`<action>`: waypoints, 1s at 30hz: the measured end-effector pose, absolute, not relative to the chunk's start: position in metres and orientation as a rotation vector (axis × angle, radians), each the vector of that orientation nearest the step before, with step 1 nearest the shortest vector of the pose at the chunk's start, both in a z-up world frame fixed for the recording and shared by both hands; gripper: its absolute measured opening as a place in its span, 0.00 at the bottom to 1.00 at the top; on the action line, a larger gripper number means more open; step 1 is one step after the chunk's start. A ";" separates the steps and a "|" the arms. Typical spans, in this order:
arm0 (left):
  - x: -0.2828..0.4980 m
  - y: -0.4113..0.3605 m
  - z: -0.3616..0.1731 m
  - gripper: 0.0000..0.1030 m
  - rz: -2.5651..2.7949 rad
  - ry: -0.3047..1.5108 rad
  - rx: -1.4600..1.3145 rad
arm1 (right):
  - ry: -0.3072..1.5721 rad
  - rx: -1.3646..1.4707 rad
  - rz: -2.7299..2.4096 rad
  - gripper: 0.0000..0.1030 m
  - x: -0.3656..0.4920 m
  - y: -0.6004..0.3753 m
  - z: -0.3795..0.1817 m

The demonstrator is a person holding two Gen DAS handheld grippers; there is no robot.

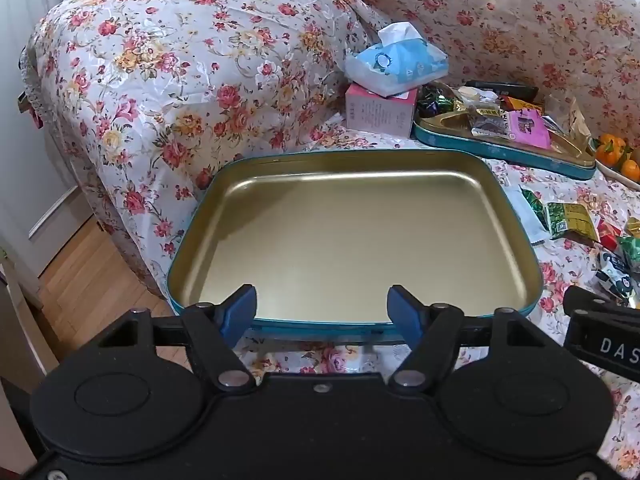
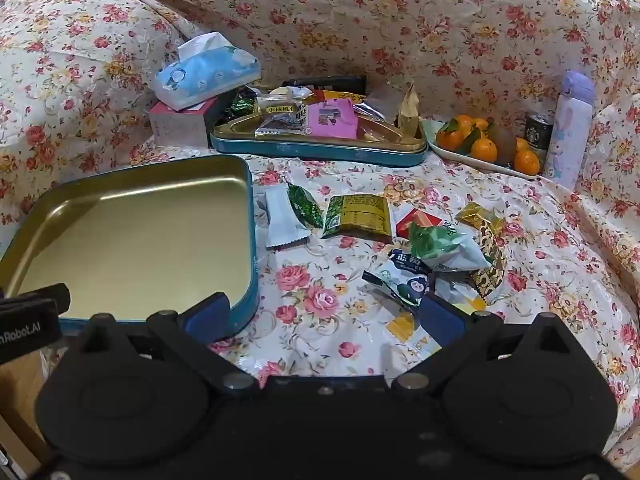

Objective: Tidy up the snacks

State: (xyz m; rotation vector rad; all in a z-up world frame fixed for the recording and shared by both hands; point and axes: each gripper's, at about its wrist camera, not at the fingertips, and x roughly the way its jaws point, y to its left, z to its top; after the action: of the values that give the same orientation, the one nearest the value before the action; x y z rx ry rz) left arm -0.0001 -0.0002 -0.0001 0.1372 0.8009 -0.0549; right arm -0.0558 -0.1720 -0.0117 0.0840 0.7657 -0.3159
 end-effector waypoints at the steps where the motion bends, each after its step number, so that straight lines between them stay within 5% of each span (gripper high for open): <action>1: 0.000 0.000 0.000 0.72 -0.057 0.803 0.136 | 0.766 0.083 -0.318 1.00 -0.056 -0.172 -0.012; 30: -0.003 0.002 -0.002 0.71 -0.077 0.815 0.133 | 0.768 0.076 -0.300 1.00 -0.058 -0.167 -0.012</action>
State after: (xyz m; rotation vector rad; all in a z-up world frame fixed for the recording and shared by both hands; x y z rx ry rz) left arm -0.0025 0.0022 -0.0022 0.1333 0.8150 -0.0770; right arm -0.0581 -0.1666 -0.0119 0.0760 0.7677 -0.3001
